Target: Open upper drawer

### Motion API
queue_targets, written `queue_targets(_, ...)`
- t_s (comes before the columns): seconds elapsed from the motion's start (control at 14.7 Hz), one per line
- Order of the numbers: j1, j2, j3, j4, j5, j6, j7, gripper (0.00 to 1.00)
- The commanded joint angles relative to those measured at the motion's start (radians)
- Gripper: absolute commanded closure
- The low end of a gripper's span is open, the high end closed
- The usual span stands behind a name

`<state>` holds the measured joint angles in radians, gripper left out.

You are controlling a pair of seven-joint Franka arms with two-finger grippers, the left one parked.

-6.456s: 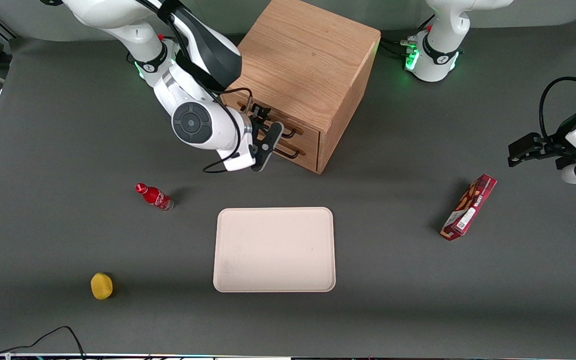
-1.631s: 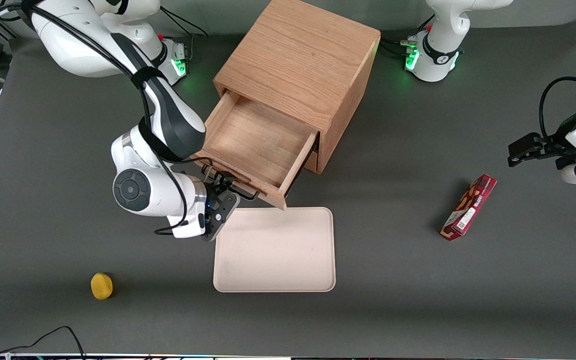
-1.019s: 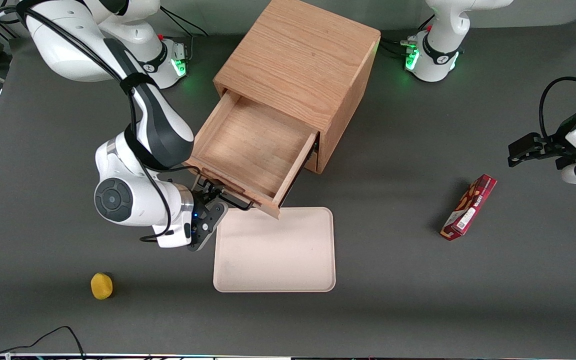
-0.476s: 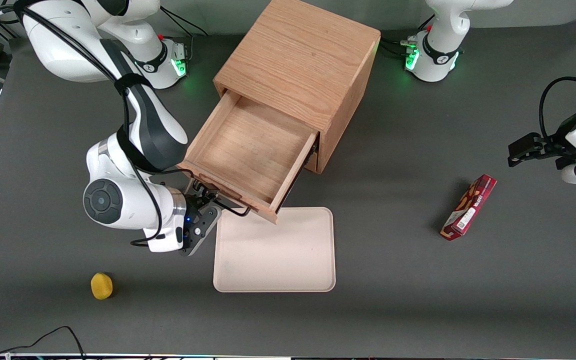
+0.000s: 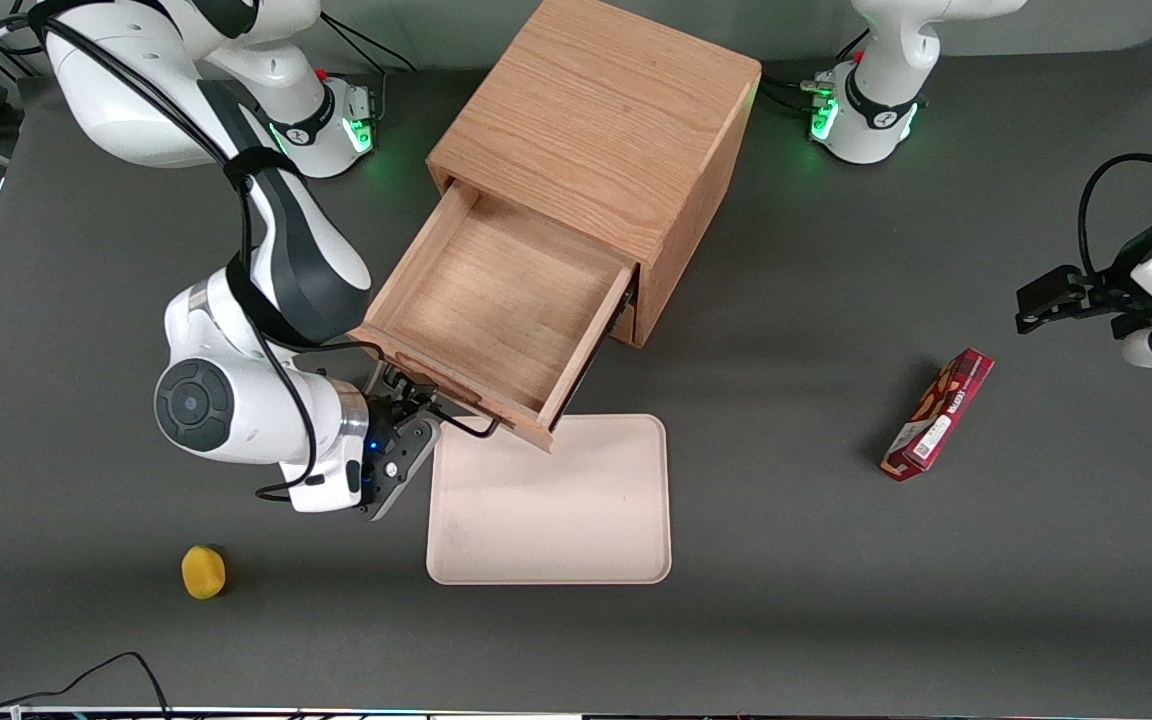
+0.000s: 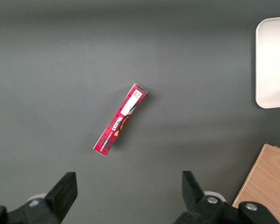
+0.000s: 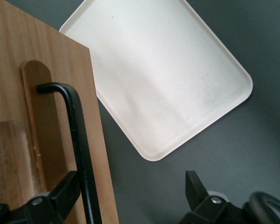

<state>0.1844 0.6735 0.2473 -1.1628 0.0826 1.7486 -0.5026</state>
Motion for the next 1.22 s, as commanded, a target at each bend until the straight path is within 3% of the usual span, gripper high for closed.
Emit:
queue_targets(0.0,0.013,0.031,-0.02,0.081,-0.018,-0.03,-0.014,0.0)
queue_targets(0.34,0.007,0.026,-0.023,0.149,-0.018,-0.119,-0.016,0.0)
queue_targets(0.61,-0.003,-0.072,-0.023,0.154,-0.018,-0.23,-0.007,0.0)
queue_targets(1.02,-0.1,-0.357,-0.019,-0.033,-0.006,-0.35,0.096,0.0)
queue_targets(1.16,-0.184,-0.454,-0.01,-0.145,0.015,-0.362,0.107,0.0)
